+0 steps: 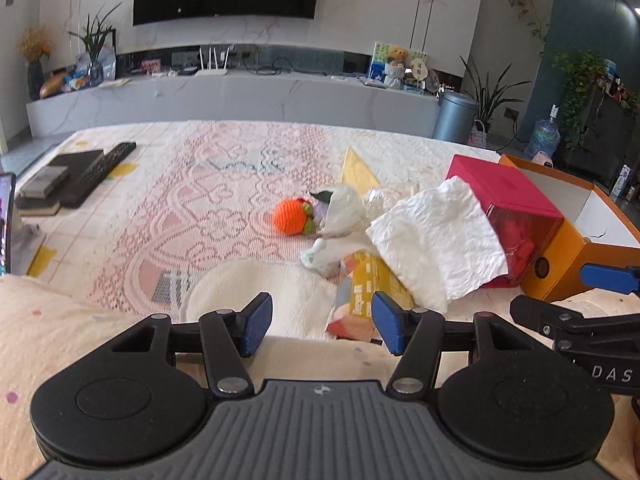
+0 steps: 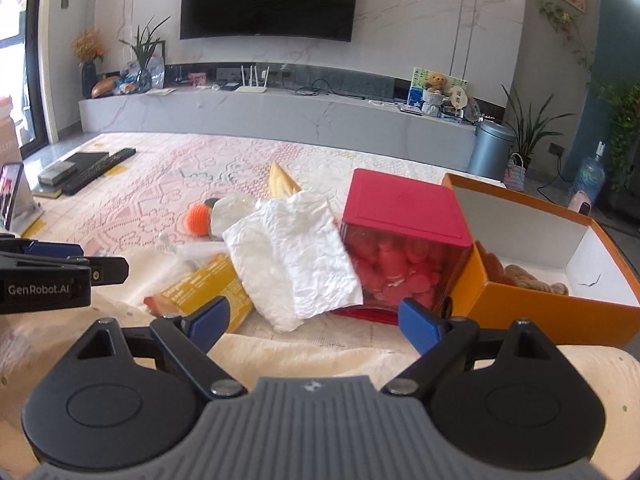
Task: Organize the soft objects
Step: 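Withdraw both tools from the box back over the bed, then grasp the white tissue with the right tool while the left tool grasps the yellow snack bag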
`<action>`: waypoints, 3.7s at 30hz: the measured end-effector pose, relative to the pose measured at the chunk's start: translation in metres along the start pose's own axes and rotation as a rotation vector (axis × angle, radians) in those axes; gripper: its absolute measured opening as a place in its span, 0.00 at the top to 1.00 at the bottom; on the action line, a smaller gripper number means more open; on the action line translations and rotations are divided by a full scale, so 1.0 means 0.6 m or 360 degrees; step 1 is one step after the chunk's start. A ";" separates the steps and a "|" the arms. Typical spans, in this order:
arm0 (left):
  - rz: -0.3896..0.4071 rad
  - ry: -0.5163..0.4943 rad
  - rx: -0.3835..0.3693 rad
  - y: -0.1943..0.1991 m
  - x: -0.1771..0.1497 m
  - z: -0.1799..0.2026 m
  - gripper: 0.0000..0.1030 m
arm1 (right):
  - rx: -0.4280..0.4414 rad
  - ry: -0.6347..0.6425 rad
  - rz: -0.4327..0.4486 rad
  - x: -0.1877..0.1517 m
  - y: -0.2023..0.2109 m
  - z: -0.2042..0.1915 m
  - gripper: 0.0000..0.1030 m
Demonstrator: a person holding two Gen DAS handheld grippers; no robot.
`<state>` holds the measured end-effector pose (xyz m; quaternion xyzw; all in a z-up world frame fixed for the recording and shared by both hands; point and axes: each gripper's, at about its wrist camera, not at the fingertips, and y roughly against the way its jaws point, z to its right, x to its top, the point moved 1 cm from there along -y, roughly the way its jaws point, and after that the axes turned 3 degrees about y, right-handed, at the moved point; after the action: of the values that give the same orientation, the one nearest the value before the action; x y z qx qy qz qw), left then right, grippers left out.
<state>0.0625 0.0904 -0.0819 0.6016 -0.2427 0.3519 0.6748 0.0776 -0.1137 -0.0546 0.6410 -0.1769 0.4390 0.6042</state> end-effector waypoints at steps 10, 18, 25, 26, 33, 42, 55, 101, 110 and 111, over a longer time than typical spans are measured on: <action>-0.0047 0.0068 -0.0041 -0.015 0.003 -0.005 0.34 | 0.0033 -0.0052 -0.0075 0.000 -0.037 0.002 0.13; -0.0075 0.0089 -0.0116 -0.035 0.015 0.000 0.34 | 0.0016 -0.0070 -0.0096 0.022 -0.085 0.011 0.13; -0.0157 0.0094 -0.0111 -0.070 0.018 0.003 0.34 | 0.0067 -0.0100 -0.0185 0.039 -0.156 0.022 0.11; -0.0160 0.0105 -0.0104 -0.072 0.018 0.001 0.34 | 0.0077 -0.0094 -0.0197 0.041 -0.165 0.020 0.11; -0.0125 0.0189 -0.0071 -0.069 0.019 -0.011 0.36 | 0.0142 -0.0038 -0.0217 0.045 -0.200 -0.016 0.11; -0.0151 0.0122 -0.0015 -0.075 0.014 0.002 0.36 | 0.0216 -0.0071 -0.0284 0.039 -0.230 -0.034 0.27; -0.0147 0.0133 -0.0065 -0.068 0.011 0.001 0.36 | 0.0257 -0.0093 -0.0251 0.041 -0.171 -0.016 0.83; -0.0361 0.0101 -0.0123 -0.141 -0.008 0.056 0.55 | 0.0333 -0.0242 -0.0398 -0.009 -0.156 0.028 0.80; -0.0222 0.0130 -0.0131 -0.104 0.001 0.053 0.82 | 0.0359 -0.0279 -0.0385 0.005 -0.135 0.036 0.83; -0.0211 0.0128 -0.0130 -0.099 0.001 0.053 0.84 | 0.0364 -0.0282 -0.0382 0.007 -0.130 0.037 0.84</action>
<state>0.1115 0.0577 -0.1142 0.5737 -0.1892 0.3202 0.7298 0.1472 -0.1169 -0.0970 0.7582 -0.1006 0.3230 0.5574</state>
